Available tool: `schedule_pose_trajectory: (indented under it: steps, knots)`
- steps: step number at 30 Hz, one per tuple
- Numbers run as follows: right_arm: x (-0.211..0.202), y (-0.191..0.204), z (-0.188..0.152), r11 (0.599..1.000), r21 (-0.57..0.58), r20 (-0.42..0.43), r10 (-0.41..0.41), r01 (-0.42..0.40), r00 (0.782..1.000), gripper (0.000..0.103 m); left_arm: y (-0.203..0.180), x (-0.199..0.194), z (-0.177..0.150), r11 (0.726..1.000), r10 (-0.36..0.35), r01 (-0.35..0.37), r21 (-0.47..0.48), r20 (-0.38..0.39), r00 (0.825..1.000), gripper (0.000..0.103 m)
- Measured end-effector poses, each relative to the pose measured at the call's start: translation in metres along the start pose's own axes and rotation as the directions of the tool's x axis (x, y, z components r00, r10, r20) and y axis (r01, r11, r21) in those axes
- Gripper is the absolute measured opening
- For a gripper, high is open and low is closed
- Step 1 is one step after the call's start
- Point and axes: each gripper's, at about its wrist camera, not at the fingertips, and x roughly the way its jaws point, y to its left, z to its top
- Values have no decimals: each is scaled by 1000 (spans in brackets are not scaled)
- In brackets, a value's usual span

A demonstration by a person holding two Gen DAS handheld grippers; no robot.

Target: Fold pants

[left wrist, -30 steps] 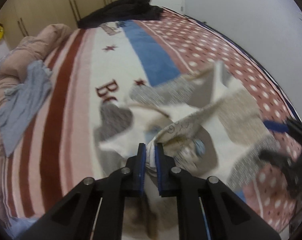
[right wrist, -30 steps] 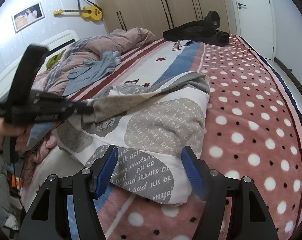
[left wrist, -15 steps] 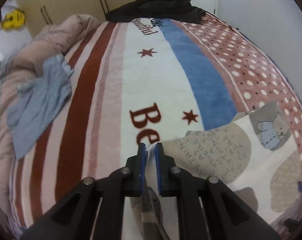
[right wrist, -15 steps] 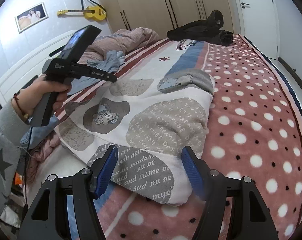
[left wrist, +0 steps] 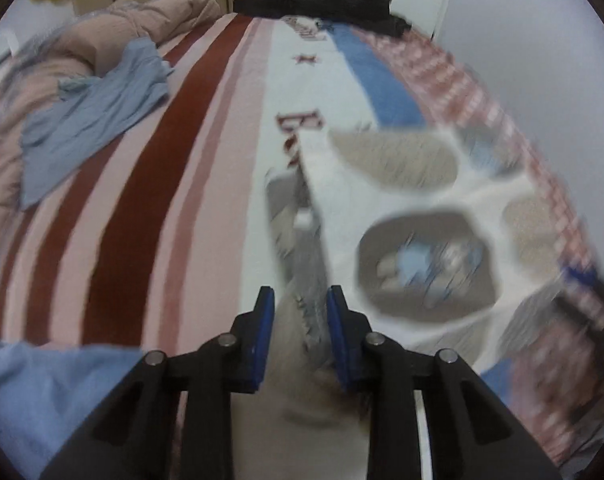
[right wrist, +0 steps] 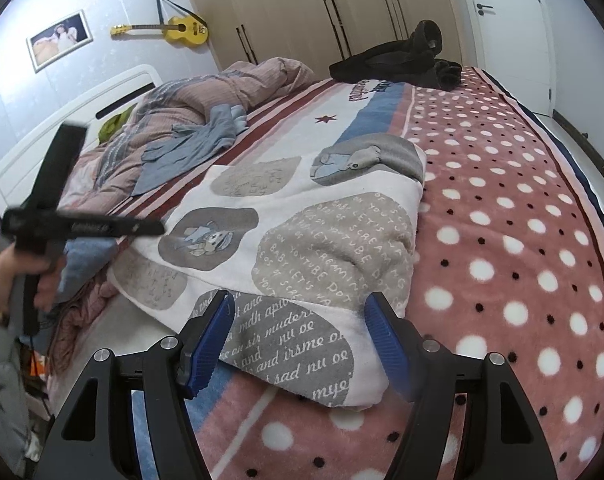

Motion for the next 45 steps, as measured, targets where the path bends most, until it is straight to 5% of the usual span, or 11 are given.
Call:
schedule_pose_trajectory:
  steps: [5, 6, 9, 10, 12, 16, 23, 29, 31, 34, 45]
  knots:
    - [0, 2, 0, 1000, 1, -5, -9, 9, 1000, 65, 6, -5, -16, 999, -6, 5, -46, -14, 1000, 21]
    - [0, 2, 1, 1000, 1, -8, -10, 10, 1000, 65, 7, -11, -13, 998, -5, 4, -59, -8, 1000, 29]
    - [-5, 0, 6, 1000, 2, -4, -11, 11, 1000, 68, 8, -34, -1, 995, -29, 35, -94, 69, 997, 82]
    - [-7, -1, 9, 1000, 6, 0, -13, 13, 1000, 77, 8, -40, 3, 994, -51, 61, -93, 106, 993, 87]
    - [-11, -6, 15, 999, 21, 15, -31, 31, 999, 87, 7, -37, 13, 988, -116, 127, -91, 114, 987, 88]
    - [-6, -20, 23, 996, 90, -15, -18, 19, 1000, 88, 14, 11, 21, 952, -222, 217, -214, 2, 975, 88]
    - [31, -51, 19, 981, 189, -107, 56, -35, 993, 88, 26, 60, 8, 865, -399, 372, -337, -13, 917, 88]
    - [52, -68, 23, 929, 309, -58, 233, -204, 971, 81, 20, 63, 15, 825, -474, 448, -344, 11, 881, 79]
    - [63, -69, 30, 910, 346, -63, 267, -230, 962, 70, 9, 60, 17, 852, -441, 420, -313, 4, 898, 50]
    - [68, -73, 34, 900, 396, -95, 235, -180, 967, 36, 3, 52, 16, 856, -430, 410, -315, 7, 903, 28]
    - [-9, -29, 38, 959, 258, -62, 141, -121, 988, 24, -32, -27, -5, 912, -383, 391, -124, 79, 920, 18]
